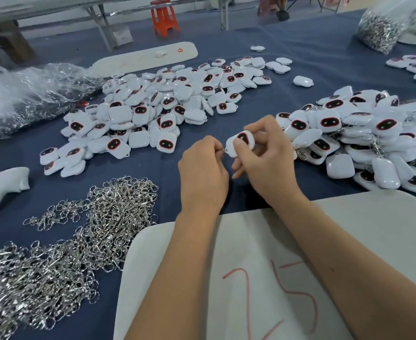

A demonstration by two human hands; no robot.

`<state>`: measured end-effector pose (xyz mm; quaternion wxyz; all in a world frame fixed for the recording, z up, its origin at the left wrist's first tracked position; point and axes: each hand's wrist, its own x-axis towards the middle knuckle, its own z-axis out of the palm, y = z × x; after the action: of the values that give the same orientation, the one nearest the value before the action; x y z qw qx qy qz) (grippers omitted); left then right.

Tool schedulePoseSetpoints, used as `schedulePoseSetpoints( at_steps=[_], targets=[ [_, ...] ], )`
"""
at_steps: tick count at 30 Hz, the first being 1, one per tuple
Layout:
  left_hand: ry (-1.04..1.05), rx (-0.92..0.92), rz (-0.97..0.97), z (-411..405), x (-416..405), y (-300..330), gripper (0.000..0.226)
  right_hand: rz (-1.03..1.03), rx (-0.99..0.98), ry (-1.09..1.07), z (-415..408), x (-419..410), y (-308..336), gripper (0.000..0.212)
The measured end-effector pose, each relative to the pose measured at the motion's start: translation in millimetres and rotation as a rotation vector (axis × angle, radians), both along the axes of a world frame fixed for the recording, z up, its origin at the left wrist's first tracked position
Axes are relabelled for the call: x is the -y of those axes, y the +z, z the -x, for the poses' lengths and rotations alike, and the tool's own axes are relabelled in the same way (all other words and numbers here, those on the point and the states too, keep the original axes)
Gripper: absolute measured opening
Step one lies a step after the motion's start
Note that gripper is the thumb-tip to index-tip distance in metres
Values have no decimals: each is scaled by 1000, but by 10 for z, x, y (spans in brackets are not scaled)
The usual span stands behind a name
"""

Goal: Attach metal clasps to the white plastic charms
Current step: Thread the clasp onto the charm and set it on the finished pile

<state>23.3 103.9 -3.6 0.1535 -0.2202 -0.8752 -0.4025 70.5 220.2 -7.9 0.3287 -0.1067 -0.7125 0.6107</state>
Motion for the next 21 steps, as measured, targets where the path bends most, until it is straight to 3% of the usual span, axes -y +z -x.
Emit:
schedulePoseSetpoints(
  at_steps=[3,5,7,9,11,21],
  targets=[
    [42,15,98,4,-5,45,9,-481,-34,-60,-2,65,-14,17],
    [40,12,104,-10,-11,59,8,-554,-72,-115,4,82,-23,17],
    [23,30,46,-25,-20,50,9,-347,-71,-115,0,70,-22,16],
    [-29,115,-133,-46,-35,32,10,23,-51,-75,6,13,-7,13],
    [-82,194,-289,-63,-56,31,9,261,-46,-65,18,-57,19,11],
    [-134,464,-718,-21,-105,1,8,336,-40,-64,49,-76,7,10]
  ],
)
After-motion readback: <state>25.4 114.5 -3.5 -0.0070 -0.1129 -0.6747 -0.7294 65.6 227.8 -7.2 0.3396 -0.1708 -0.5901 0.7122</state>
